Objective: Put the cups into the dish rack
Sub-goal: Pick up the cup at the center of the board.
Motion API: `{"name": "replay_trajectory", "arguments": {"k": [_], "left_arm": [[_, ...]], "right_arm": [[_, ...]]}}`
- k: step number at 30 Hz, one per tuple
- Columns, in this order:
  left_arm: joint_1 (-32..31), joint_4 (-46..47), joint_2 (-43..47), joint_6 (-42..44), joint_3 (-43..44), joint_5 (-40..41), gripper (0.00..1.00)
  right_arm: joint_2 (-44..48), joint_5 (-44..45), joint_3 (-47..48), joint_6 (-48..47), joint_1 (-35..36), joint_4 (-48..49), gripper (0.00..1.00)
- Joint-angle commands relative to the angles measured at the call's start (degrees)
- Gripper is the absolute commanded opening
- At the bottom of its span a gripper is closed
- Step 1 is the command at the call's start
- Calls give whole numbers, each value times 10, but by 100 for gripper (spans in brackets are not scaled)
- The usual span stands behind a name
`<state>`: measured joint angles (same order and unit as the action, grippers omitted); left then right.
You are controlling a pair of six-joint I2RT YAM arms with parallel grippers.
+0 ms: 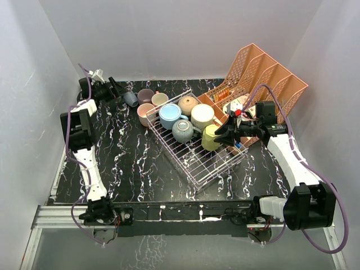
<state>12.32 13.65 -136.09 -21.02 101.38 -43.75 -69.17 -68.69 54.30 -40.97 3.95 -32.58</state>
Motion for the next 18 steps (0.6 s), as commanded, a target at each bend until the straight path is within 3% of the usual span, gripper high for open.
{"name": "replay_trajectory", "arguments": {"k": [1, 7, 18], "left_arm": [[4, 84, -19, -26, 17, -32, 88], [4, 154, -43, -84, 19, -56, 78], [5, 197, -10, -94, -29, -78, 64]], "right_arm": [[-3, 0, 3, -10, -5, 18, 40], [-10, 2, 2, -10, -4, 18, 40], [-15, 1, 4, -14, -5, 11, 40]]}}
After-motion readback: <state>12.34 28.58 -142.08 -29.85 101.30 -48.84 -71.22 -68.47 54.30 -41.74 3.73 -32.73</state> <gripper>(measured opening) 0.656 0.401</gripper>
